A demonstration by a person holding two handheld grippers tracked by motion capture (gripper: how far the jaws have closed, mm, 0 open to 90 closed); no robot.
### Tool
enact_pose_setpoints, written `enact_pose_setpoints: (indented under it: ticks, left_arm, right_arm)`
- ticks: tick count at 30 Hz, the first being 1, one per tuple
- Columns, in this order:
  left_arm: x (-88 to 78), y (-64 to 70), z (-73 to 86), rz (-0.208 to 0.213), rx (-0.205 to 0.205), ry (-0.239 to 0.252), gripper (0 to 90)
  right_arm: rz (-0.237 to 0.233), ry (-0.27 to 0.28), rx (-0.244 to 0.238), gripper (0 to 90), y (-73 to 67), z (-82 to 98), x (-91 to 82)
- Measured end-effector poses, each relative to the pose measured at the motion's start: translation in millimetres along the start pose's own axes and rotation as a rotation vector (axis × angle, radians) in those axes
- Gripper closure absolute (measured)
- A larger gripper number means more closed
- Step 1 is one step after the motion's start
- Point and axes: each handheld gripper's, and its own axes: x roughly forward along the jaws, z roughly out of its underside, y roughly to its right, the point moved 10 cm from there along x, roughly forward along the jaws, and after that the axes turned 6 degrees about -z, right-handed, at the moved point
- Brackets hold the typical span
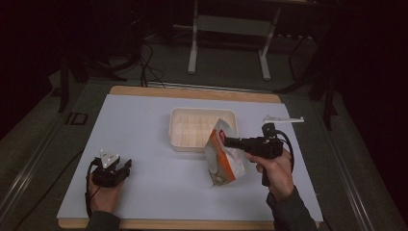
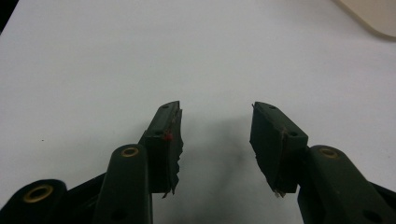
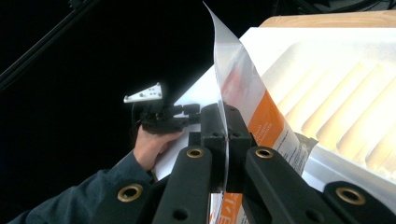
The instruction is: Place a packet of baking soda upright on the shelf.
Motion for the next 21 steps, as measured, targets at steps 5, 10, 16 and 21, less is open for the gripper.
enact_pose_setpoints:
  ticks: [5, 10, 16, 21]
  left_arm:
    - [-0.1, 0.0, -0.1, 0.001, 0.000, 0.001, 52.9]
    - [0.1, 0.3, 0.0, 0.001, 0.001, -0.001, 52.8]
    - [0.1, 0.3, -0.1, 0.002, 0.000, 0.000, 52.8]
    - [0.1, 0.4, -0.1, 0.002, 0.000, 0.000, 52.8]
  right_arm:
    - [0.008, 0.013, -0.006, 90.0, -0.1, -7.1, 0.7]
    - [0.022, 0.023, -0.011, 90.0, 0.2, -14.2, 0.7]
    - [0.029, 0.042, -0.017, 90.0, -0.3, -23.2, 1.5]
    - [0.038, 0.051, -0.015, 90.0, 1.3, -29.9, 2.9]
